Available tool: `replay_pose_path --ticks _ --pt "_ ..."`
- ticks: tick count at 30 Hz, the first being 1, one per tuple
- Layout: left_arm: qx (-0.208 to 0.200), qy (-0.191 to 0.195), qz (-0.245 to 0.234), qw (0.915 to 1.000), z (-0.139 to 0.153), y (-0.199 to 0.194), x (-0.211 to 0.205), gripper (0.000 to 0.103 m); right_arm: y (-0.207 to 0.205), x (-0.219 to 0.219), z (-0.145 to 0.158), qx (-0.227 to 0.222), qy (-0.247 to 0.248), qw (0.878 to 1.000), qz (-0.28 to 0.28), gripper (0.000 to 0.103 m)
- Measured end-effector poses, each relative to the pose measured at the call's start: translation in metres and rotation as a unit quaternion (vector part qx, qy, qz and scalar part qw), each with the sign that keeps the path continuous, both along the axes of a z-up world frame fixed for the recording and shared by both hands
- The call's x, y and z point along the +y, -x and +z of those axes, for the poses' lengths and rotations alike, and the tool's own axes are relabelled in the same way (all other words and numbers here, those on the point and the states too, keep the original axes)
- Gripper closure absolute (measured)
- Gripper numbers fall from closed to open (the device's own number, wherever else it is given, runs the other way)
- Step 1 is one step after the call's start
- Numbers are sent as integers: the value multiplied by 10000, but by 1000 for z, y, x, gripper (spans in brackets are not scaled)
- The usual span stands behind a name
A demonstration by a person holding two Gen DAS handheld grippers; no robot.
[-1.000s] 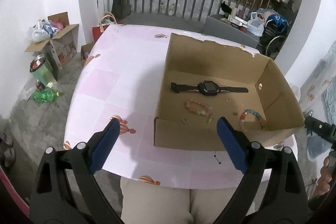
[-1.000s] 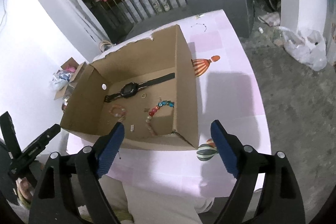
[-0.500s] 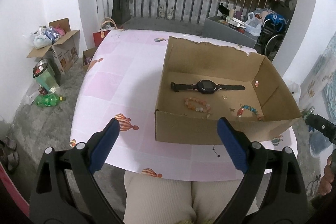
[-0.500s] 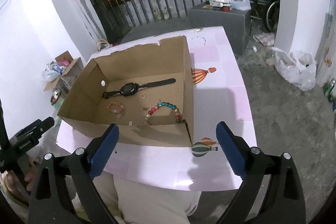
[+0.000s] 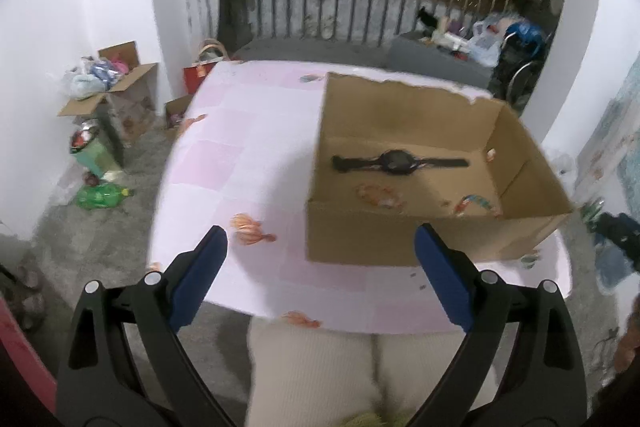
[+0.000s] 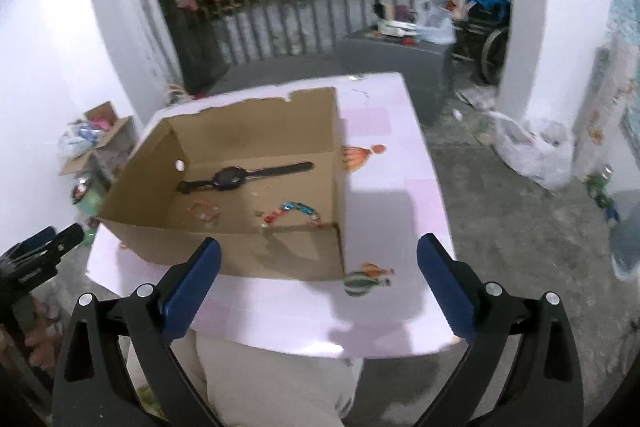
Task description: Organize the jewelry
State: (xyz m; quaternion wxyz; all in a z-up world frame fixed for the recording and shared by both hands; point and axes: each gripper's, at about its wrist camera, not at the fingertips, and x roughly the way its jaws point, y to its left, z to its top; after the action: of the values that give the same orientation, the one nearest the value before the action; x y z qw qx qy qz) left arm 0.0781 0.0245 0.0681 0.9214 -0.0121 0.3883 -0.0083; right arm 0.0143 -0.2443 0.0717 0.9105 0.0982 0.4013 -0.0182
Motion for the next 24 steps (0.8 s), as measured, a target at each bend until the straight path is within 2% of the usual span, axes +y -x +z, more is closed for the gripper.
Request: replay_pose_path --ticks 3,5,7,8,9,11,14,17,24 --pt "7 -97 -169 9998 -5 4 2 12 12 3 -4 -26 274 9994 -230 7" --pt "-167 -118 84 9998 -10 9 5 12 23 3 -6 -154 182 9988 -422 7" --pt "-79 268 -128 9995 -14 9 8 12 32 7 -2 -415 230 9973 -566 7" --pt "-45 494 -200 9986 -15 7 8 12 36 12 0 -597 439 9955 -595 6" --pt "-85 512 -142 9985 -14 7 7 12 38 16 1 -685 658 9932 -669 6" --pt "-213 502 -236 9982 -11 10 3 12 41 22 2 -762 941 9892 -829 6" --pt "-294 446 -362 9979 -11 15 -4 9 46 26 0 -903 936 9887 -751 6" --pt "-273 370 -332 9984 -12 22 -10 8 44 27 -8 -748 1038 9879 -878 6" --pt "-276 190 -103 9994 -8 30 -17 8 38 30 -10 -763 1186 9855 -941 6"
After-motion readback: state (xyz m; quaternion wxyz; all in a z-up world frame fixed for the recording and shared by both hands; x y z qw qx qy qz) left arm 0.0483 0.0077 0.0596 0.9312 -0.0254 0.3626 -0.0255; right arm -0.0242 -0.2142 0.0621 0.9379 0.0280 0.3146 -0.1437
